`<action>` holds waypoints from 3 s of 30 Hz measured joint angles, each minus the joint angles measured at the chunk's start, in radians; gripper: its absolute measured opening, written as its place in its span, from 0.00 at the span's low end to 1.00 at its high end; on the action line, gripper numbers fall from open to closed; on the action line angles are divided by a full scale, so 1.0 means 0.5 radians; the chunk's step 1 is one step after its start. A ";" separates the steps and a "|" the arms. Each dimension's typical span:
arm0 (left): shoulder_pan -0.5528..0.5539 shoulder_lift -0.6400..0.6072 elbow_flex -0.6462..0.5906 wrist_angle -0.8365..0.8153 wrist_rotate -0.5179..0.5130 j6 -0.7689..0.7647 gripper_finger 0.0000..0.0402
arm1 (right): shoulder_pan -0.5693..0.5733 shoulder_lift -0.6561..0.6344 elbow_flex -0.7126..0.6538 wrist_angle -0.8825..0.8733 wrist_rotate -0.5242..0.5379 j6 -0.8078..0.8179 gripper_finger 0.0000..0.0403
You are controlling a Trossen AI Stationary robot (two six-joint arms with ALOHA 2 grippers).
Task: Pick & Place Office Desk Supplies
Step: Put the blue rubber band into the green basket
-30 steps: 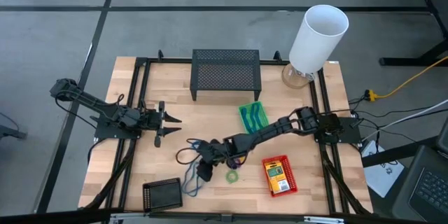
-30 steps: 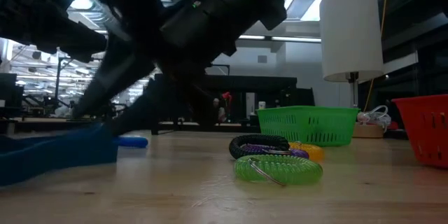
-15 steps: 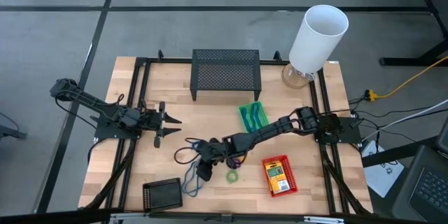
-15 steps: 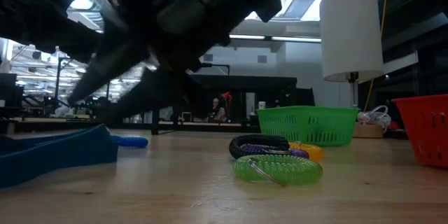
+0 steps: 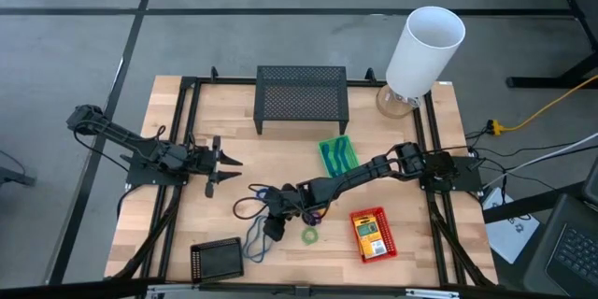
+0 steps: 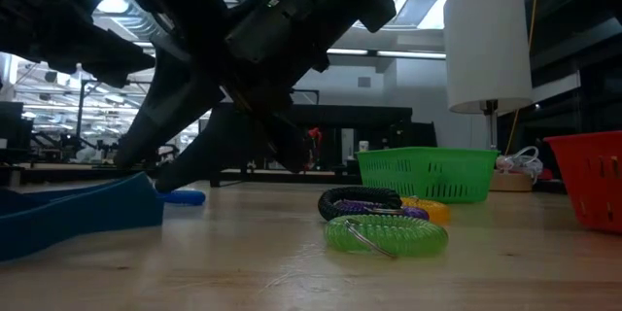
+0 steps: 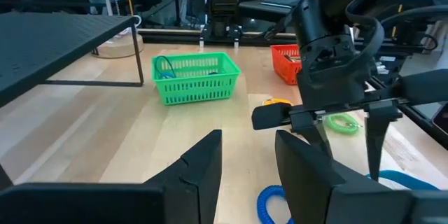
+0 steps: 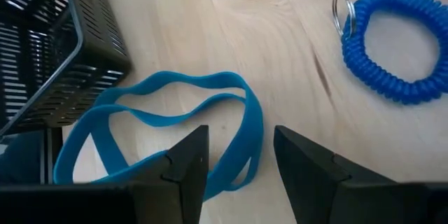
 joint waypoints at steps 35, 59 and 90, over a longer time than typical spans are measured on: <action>0.000 0.000 0.000 0.000 0.002 -0.013 0.32 | -0.004 0.000 -0.002 -0.130 0.164 -0.125 0.02; 0.000 0.000 0.000 0.001 0.021 -0.027 0.32 | -0.078 -0.002 0.950 -1.041 0.581 -0.597 0.00; 0.000 0.001 0.000 0.002 0.075 -0.065 0.32 | 0.080 -0.276 1.305 -2.141 1.315 -0.300 0.00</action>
